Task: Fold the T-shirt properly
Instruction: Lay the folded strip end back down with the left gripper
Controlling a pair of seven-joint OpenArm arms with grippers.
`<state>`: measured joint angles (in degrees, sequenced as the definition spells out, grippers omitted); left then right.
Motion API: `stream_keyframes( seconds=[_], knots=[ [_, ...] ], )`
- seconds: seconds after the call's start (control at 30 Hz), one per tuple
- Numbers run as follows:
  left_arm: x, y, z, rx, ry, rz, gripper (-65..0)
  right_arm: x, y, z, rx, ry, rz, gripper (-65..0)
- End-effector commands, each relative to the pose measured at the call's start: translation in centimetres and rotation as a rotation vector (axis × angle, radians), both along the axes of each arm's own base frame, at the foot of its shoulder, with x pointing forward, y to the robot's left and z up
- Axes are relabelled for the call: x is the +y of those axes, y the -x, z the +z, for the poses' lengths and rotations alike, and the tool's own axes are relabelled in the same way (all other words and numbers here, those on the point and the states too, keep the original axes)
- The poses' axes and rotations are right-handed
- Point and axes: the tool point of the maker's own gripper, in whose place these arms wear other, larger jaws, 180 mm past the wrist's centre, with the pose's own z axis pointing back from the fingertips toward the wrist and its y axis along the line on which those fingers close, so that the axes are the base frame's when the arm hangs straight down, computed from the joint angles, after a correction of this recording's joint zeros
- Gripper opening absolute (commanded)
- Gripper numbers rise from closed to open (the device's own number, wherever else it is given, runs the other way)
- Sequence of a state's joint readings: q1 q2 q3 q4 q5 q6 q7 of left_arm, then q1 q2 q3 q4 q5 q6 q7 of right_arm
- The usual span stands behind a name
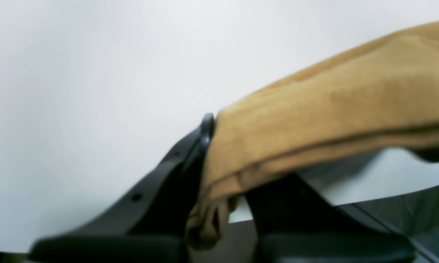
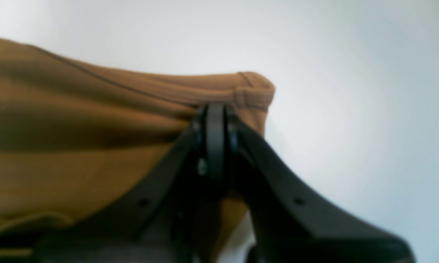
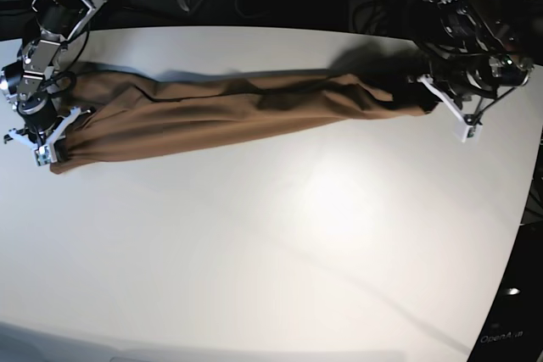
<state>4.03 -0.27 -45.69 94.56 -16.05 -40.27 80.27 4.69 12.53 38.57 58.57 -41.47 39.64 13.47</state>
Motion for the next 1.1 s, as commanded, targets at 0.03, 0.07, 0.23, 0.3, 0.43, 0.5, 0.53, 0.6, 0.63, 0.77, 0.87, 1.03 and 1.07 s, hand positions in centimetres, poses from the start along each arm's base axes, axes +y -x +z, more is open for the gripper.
stream_keyframes(
  seconds=[0.03,0.07,0.23,0.3,0.43,0.5,0.53,0.6,0.63,0.77,0.87,1.03,1.07],
  knots=[
    [2.9,0.3,0.8,-0.003,-0.063,0.044,-61.9,-1.9,2.5,-1.9,0.163,0.072,-0.022,-64.6],
    [3.0,0.3,0.8,-0.003,-0.063,0.05,-61.9,-1.9,2.5,-1.9,0.163,0.072,-0.022,-64.6],
    [2.7,0.3,0.7,-0.005,-0.053,0.055,-61.9,-1.5,2.6,-2.1,0.163,0.064,-0.021,-64.6],
    [2.0,0.2,0.6,-0.008,-0.036,0.057,-61.9,-0.9,2.6,-2.4,0.165,0.052,-0.02,-64.6],
    [0.3,-0.9,0.6,-0.034,0.005,0.058,-61.9,-0.8,2.7,-2.6,0.17,0.051,-0.018,-64.6],
    [-1.0,-1.4,0.5,-0.044,0.032,0.052,-61.9,-0.4,2.8,-2.8,0.174,0.046,-0.014,-64.6],
    [-2.0,-1.9,0.5,-0.049,0.044,0.029,-61.9,-0.1,2.8,-3.0,0.175,0.041,-0.013,-64.6],
    [-3.6,-2.6,0.5,-0.053,0.059,-0.017,-61.9,0.0,2.9,-3.0,0.177,0.04,-0.009,-64.6],
    [-4.7,-2.9,0.5,-0.055,0.073,-0.044,-61.9,0.0,2.9,-3.1,0.178,0.041,-0.009,-64.6],
    [-8.8,-4.0,0.7,-0.07,0.114,-0.141,-61.9,0.1,3.4,-3.4,0.19,0.041,-0.007,-64.6],
    [-11.4,-4.5,0.9,-0.077,0.137,-0.21,-61.9,0.2,3.4,-3.4,0.19,0.039,-0.007,-64.6],
    [-13.5,-4.9,1.2,-0.085,0.143,-0.28,-61.9,0.2,3.4,-3.4,0.19,0.039,-0.007,-64.6],
    [-13.8,-4.9,1.2,-0.085,0.147,-0.293,-61.9,0.2,3.4,-3.4,0.19,0.039,-0.007,-64.6]
  ],
)
